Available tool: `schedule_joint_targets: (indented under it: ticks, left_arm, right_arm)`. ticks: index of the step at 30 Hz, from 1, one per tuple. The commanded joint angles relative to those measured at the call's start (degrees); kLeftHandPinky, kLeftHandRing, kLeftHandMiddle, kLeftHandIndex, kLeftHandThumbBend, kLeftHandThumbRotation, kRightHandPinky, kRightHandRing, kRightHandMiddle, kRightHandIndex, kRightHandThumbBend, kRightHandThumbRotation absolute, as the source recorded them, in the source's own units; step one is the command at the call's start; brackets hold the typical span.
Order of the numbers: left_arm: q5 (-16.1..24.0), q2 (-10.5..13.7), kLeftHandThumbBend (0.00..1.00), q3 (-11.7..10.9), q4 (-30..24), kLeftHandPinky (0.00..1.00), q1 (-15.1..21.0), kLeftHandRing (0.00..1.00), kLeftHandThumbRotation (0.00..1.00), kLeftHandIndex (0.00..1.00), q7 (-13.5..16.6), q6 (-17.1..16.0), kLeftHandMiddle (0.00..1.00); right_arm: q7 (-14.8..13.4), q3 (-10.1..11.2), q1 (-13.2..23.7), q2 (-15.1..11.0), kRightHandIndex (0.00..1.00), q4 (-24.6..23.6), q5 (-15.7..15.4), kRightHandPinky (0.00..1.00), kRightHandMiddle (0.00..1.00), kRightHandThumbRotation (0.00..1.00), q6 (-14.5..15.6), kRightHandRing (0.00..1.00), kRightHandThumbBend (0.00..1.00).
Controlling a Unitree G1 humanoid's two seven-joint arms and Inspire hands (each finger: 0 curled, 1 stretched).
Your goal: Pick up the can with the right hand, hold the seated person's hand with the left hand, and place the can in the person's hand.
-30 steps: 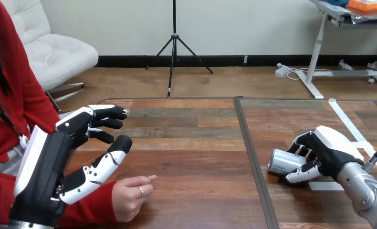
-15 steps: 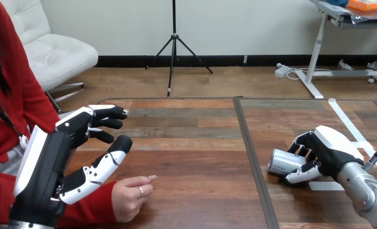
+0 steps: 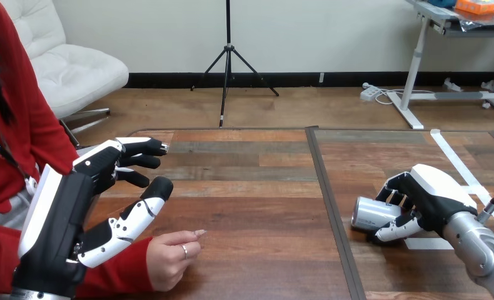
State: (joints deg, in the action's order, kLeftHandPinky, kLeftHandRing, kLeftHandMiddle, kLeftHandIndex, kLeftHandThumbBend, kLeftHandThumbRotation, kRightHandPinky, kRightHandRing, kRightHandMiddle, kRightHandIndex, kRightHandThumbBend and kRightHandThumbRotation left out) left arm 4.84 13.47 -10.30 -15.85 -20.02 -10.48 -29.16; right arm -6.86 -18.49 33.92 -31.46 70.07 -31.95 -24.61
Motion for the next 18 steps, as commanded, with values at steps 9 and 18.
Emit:
schedule_joint_targets:
  ticks: [9, 18]
  left_arm:
    - [-1.0, 1.0, 0.48, -0.3, 0.1, 0.57, 2.1, 0.69, 0.52, 0.66, 0.1, -0.9, 0.71]
    - [-2.0, 1.0, 0.48, 0.0, 0.6, 0.58, 2.2, 0.7, 0.51, 0.66, -0.4, -1.0, 0.72]
  right_arm:
    - [0.0, -1.5, 2.0, -4.2, 0.49, -4.0, -2.3, 0.38, 0.5, 0.0, -3.3, 0.43, 0.6]
    - [-1.0, -2.0, 2.5, -7.3, 0.5, -8.0, -4.3, 0.4, 0.51, 0.0, -6.0, 0.45, 0.62]
